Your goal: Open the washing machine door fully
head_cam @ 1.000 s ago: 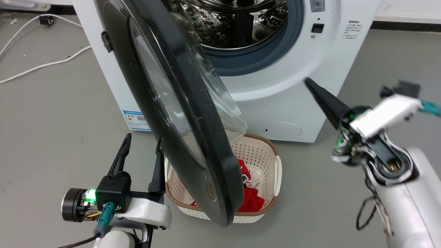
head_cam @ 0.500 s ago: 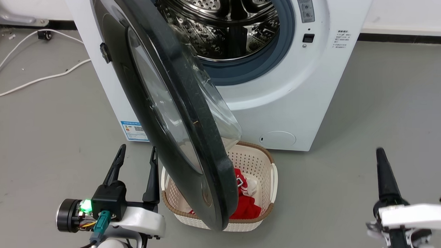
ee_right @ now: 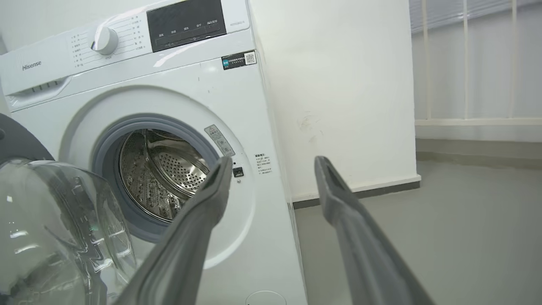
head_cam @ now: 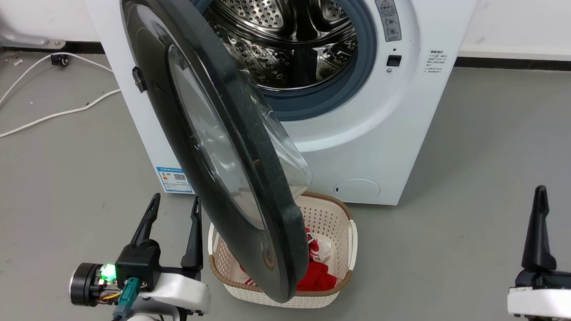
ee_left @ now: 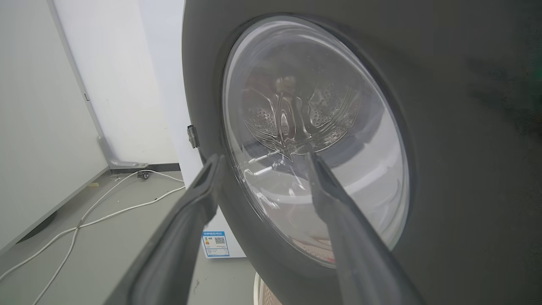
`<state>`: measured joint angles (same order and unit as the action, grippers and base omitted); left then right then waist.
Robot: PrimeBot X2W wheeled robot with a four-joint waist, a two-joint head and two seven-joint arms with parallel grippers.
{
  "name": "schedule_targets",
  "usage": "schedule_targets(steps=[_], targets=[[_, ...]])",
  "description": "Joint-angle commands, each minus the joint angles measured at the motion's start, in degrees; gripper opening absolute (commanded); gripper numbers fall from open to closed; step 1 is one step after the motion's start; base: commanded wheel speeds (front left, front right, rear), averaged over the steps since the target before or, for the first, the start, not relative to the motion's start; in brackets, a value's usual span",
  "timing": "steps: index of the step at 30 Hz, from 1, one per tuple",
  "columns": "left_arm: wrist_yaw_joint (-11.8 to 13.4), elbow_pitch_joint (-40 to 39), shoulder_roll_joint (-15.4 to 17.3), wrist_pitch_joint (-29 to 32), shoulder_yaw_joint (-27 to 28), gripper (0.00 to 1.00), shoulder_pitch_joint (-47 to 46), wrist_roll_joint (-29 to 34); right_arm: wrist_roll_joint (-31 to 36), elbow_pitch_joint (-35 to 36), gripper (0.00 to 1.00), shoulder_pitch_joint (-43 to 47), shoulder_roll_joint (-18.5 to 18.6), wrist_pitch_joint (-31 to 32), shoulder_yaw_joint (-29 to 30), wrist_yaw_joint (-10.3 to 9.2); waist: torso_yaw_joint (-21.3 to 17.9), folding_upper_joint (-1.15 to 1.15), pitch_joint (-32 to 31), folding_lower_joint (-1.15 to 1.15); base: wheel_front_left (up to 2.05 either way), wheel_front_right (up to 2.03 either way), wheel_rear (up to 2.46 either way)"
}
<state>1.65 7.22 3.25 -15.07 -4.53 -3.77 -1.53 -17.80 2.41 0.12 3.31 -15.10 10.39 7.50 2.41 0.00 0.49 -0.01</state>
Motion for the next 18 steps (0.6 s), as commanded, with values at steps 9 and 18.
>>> schedule_targets(steps=[9, 18], targets=[[0.0, -0.7, 0.3, -0.1, 0.2, 1.0, 0.0, 0.7, 14.3, 4.4, 1.0, 4.1, -0.5, -0.1, -4.9, -0.02, -0.1, 0.0, 0.4, 0.01, 0.0, 0.0, 0.0], [0.0, -0.6, 0.3, -0.1, 0.1, 1.0, -0.3, 0.8, 13.2, -2.2, 1.0, 3.7, -0.5, -0.1, -6.3, -0.02, -0.1, 0.0, 0.6, 0.01, 0.0, 0.0, 0.0]])
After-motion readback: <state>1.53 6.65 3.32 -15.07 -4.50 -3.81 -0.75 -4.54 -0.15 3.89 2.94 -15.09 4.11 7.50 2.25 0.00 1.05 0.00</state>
